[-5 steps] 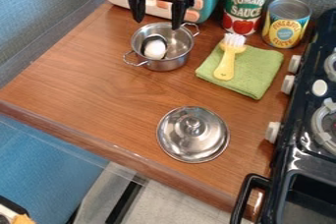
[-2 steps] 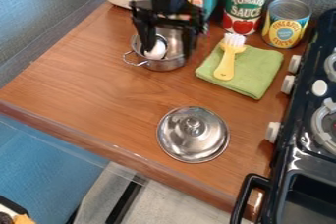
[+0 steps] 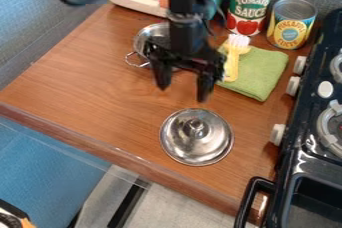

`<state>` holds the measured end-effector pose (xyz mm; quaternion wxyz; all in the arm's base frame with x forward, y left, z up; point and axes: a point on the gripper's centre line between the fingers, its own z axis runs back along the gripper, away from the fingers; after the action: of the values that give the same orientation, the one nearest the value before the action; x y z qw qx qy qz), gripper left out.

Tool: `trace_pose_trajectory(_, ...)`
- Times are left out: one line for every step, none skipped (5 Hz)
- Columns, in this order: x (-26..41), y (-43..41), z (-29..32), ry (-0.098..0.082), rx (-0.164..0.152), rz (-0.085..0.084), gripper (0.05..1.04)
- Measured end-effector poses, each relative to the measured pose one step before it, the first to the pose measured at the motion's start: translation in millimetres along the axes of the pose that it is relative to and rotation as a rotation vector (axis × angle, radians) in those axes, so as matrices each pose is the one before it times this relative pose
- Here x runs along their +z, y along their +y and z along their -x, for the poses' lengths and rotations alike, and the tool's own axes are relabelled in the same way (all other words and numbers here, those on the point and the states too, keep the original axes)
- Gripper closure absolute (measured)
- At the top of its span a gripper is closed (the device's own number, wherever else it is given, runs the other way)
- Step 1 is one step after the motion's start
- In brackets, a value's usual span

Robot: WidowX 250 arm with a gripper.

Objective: Move the silver lid to the left side of the pot

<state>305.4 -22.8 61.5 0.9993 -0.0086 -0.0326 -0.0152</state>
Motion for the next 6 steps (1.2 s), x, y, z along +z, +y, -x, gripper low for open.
trace_pose_trajectory(-9.51, -14.79, 11.42, -0.0081, -0.0378, -0.0299, 0.083)
trace_pose_trajectory(-6.25, -8.44, 4.74, -0.0151, -0.0244, -0.0232, 0.083)
trace_pose_trajectory(-1.75, -3.92, 1.51, -0.0047, -0.0051, -0.0043, 0.119)
trace_pose_trajectory(-1.54, -1.14, 2.26, 0.0027, -0.0011, -0.0083, 0.383)
trace_pose_trajectory(0.0, -0.14, 0.27, 0.0017, 0.001, 0.0009, 0.693)
trace_pose_trajectory(0.02, -1.54, 1.73, 0.0109, -0.0004, 0.0097, 0.805)
